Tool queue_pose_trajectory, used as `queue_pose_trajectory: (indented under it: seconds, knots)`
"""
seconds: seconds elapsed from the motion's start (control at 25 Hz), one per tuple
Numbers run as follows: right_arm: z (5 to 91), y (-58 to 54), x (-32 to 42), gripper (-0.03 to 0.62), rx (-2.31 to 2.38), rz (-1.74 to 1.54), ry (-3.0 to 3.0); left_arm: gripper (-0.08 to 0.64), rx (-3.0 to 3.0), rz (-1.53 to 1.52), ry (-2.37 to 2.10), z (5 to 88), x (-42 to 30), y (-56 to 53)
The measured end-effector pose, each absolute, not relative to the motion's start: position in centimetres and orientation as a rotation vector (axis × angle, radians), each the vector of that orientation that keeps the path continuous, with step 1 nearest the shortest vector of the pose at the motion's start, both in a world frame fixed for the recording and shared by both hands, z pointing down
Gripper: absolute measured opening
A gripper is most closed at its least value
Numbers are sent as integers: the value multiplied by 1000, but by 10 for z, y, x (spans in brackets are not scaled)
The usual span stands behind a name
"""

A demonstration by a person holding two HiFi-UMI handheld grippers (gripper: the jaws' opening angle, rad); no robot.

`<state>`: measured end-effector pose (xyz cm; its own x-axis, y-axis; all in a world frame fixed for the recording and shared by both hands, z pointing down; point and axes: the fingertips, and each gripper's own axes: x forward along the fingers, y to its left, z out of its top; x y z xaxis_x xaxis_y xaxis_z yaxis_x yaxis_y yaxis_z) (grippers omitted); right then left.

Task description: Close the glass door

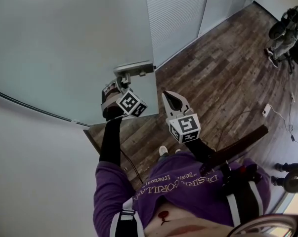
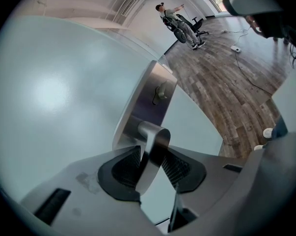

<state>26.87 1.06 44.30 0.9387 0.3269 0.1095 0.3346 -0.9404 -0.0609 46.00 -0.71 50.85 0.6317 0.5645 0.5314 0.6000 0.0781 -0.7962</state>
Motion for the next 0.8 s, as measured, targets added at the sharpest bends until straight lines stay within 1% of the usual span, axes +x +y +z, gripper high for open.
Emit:
queue_pose_trajectory:
  seconds: [0.24,0.44,0.8]
  knots:
    - [460,0,266,-3,-3004,-184,-587,130,-1592,-27,-1010,517,467,-7]
    - [463,11,269,-3,-2996,-200,-608,130,-1609,-33,-1008,518,479,7]
    - [465,28,268,-3,-3000,-182,-557,130,-1621,-62,-989,523,479,9]
